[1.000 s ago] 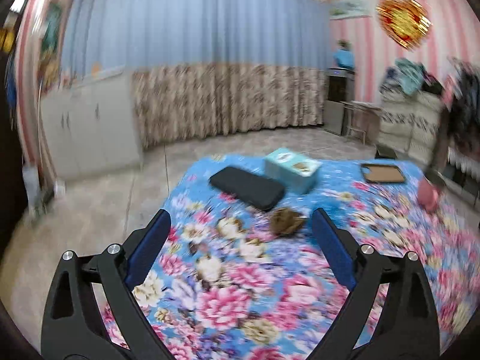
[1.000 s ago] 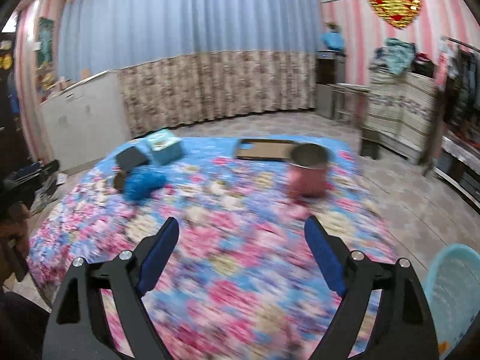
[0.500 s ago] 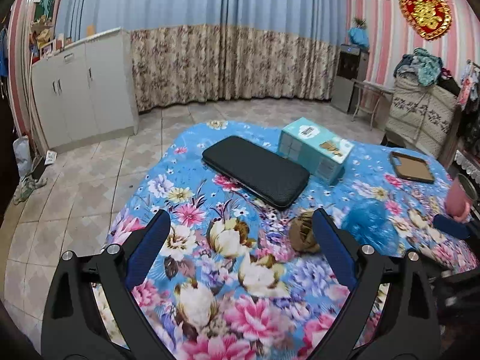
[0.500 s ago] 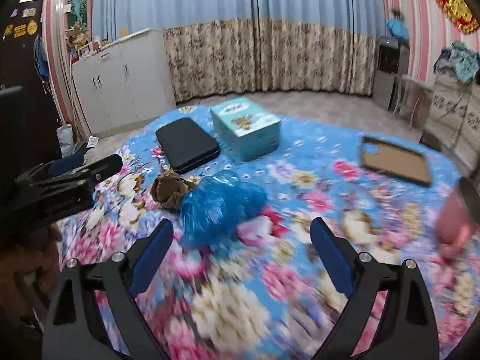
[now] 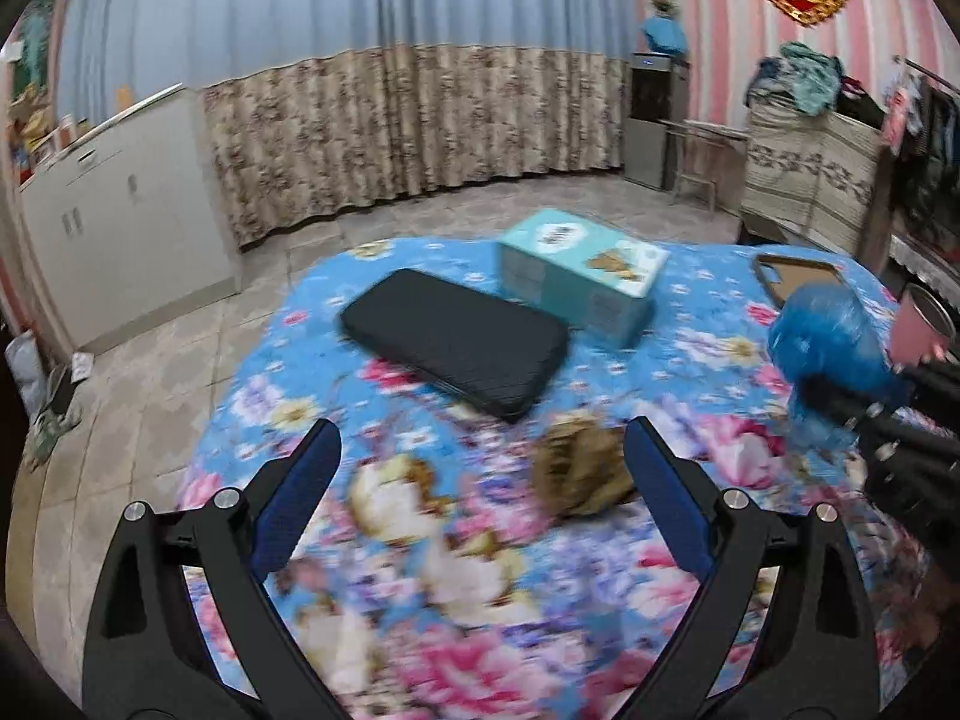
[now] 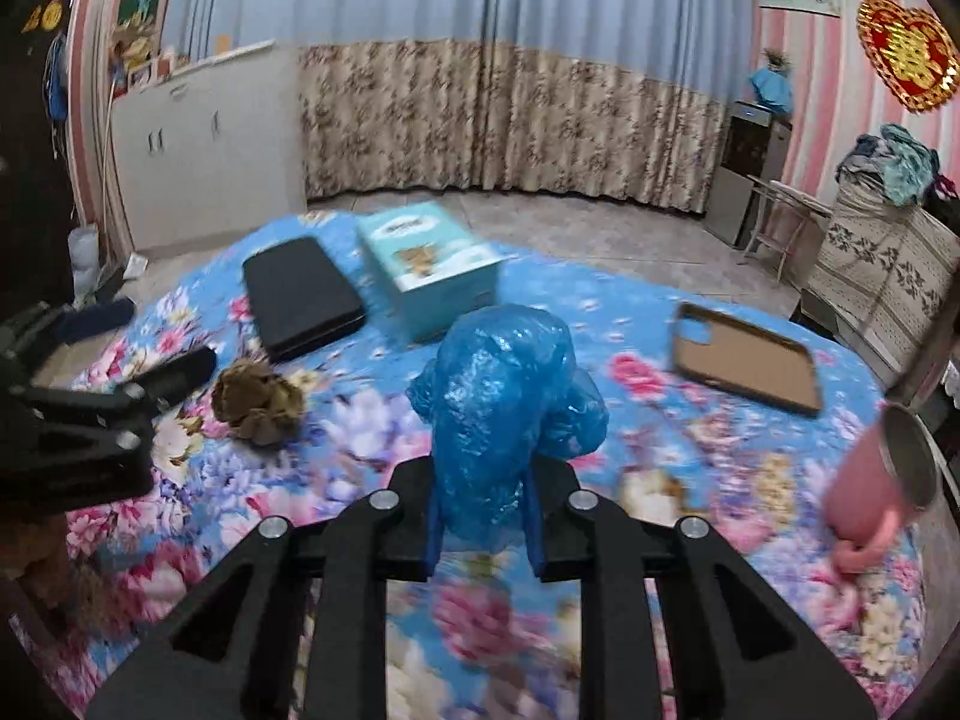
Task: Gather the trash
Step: 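Grasp the brown cloth with the left tool while the right tool grasps the blue plastic bag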
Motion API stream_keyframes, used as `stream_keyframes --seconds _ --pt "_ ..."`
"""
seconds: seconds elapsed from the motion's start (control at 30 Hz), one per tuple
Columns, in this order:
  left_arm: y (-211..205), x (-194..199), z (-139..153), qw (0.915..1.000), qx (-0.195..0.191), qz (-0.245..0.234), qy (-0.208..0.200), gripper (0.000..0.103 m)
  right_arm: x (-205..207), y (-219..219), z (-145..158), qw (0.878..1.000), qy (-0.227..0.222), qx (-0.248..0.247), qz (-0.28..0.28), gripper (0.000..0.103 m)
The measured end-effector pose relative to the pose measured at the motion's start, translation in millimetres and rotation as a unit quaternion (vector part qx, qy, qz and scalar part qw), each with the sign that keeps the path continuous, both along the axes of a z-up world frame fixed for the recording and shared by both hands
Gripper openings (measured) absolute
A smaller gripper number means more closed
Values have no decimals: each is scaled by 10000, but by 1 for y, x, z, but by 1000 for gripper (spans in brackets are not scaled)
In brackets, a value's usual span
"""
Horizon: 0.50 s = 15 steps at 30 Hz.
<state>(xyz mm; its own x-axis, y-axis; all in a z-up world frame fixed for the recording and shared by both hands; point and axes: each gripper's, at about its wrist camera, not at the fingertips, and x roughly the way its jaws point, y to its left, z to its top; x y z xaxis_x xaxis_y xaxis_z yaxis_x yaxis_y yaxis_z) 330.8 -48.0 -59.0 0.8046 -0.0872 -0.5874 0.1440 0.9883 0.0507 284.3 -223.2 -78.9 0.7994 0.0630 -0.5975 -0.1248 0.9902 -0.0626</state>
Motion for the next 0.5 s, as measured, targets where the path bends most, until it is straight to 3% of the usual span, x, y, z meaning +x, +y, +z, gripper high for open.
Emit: stream_keyframes --seconds 0.1,0.17,0.23,0.3,0.5 --pt "-26 7 -5 9992 376 -119 97 90 -9 -22 6 9999 -42 59 -104 21" --pt "-38 17 -16 9975 569 -180 375 86 -11 -33 7 9998 23 122 -149 21" --pt "-44 27 -28 9948 687 -223 723 72 -16 -44 8 9997 68 106 -200 21" --pt "-43 34 -37 9928 536 -338 1020 49 -20 -51 8 9997 105 101 -216 21" --pt "-30 20 -19 9965 148 -204 797 45 -37 -68 12 9992 69 149 -359 21"
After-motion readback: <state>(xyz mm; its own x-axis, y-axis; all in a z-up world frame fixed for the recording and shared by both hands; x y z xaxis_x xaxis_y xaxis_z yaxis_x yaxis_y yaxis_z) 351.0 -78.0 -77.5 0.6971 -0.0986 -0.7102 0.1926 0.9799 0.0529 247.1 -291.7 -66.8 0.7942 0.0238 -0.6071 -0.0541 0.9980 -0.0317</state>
